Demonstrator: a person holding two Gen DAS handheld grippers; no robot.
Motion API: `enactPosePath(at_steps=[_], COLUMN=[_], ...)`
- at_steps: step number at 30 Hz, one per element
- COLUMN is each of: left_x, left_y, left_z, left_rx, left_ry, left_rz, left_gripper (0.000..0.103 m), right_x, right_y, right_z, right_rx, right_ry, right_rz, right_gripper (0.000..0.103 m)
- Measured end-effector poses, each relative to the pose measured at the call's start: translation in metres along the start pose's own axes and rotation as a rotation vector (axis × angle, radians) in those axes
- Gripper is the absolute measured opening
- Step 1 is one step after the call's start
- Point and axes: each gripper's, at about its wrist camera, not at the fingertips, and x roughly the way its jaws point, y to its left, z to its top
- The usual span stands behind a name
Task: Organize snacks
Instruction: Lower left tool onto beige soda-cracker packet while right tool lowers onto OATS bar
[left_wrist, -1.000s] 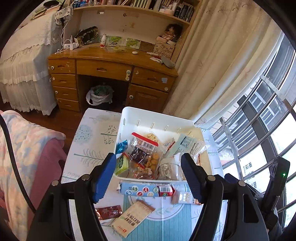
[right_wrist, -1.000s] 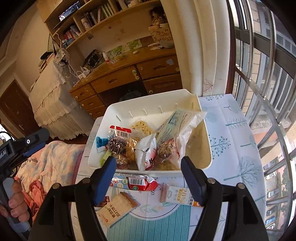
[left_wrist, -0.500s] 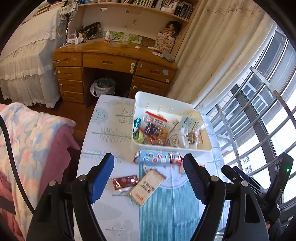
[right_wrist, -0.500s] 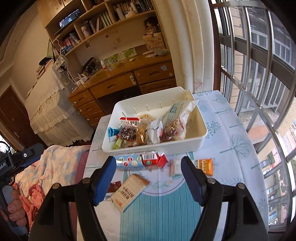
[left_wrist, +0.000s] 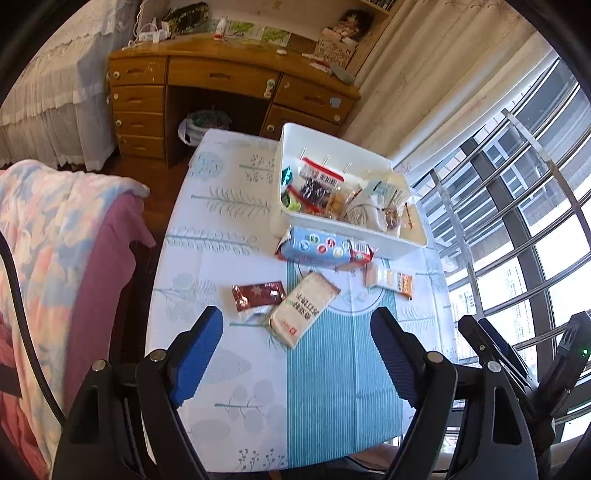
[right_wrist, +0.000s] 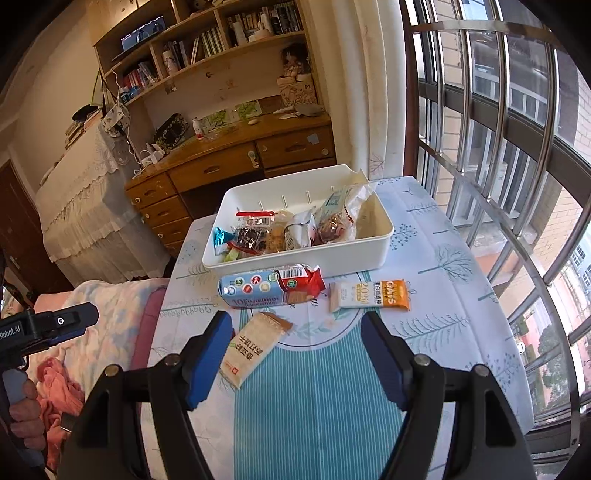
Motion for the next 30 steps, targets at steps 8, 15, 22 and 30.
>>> enactPosePath(at_steps=[8, 15, 22, 30], left_x=[0.023, 0.055, 0.084, 0.125], left_y=[0.003, -0.005, -0.018, -0.036], left_z=[-0.009, -0.01, -0.009, -0.014], left_rx=[-0.063, -0.148, -0.189, -0.191], left_ry=[0.072, 0.157, 0.205, 0.258], left_rz=[-0.004, 0.027, 0.075, 0.132], left_gripper=[0.087, 0.089, 0.091, 0.092], right_x=[0.005, 0.025, 0.048, 0.077], right_y=[-0.002, -0.018, -0.037, -0.052], right_z=[-0.009, -0.004, 0.004, 0.007], right_rx=[-0.08, -0.171, -0.268, -0.423], right_ry=[-0.001, 0.037, 0.074, 0.11], right_rz=[-0.035, -0.05, -0.061, -0.067], right_gripper=[0.073, 0.073, 0.073, 0.073])
